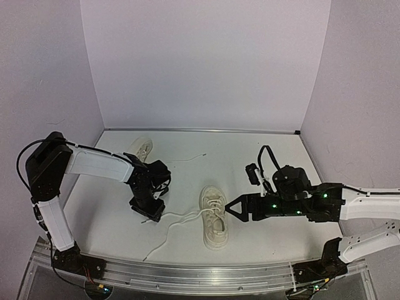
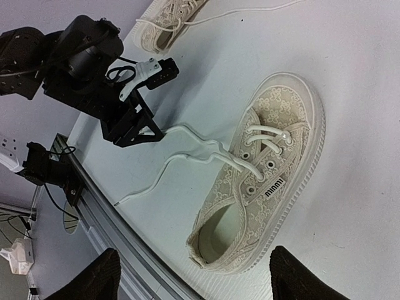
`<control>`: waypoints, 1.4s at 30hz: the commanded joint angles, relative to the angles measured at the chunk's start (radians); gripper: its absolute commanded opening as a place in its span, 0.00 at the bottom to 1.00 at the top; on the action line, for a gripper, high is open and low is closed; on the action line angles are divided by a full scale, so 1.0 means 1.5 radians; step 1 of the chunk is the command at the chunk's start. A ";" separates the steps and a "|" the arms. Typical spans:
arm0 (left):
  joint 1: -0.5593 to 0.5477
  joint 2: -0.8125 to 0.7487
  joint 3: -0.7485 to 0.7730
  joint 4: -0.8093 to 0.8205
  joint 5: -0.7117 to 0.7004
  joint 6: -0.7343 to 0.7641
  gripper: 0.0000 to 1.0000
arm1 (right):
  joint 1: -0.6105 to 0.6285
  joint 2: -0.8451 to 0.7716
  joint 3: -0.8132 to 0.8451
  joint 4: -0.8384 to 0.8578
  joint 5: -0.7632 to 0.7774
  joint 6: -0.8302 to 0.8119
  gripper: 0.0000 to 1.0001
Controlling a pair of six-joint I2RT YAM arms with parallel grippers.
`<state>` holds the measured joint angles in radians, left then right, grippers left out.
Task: Tie the shoes
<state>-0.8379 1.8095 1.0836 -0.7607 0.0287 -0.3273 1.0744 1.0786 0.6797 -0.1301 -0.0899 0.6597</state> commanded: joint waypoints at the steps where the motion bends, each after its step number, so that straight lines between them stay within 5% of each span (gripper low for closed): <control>1: -0.001 -0.008 -0.025 0.018 0.033 0.011 0.44 | 0.002 0.006 0.036 -0.002 -0.002 -0.021 0.78; 8: -0.002 -0.075 -0.008 0.017 0.046 0.002 0.01 | 0.001 0.010 0.053 -0.006 -0.001 -0.034 0.78; 22: -0.026 -0.207 0.222 0.026 0.190 0.030 0.00 | 0.000 0.012 0.127 -0.028 -0.017 -0.153 0.77; 30: -0.095 -0.206 0.251 0.042 0.285 0.076 0.00 | 0.000 0.084 0.213 0.043 -0.145 -0.295 0.64; 42: -0.135 -0.215 0.268 0.026 0.331 0.102 0.00 | 0.000 0.102 0.254 0.044 -0.184 -0.434 0.46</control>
<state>-1.0378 1.5112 1.4452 -0.7233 0.4818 -0.2021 1.0733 1.2465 1.0270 -0.0953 -0.3391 0.0913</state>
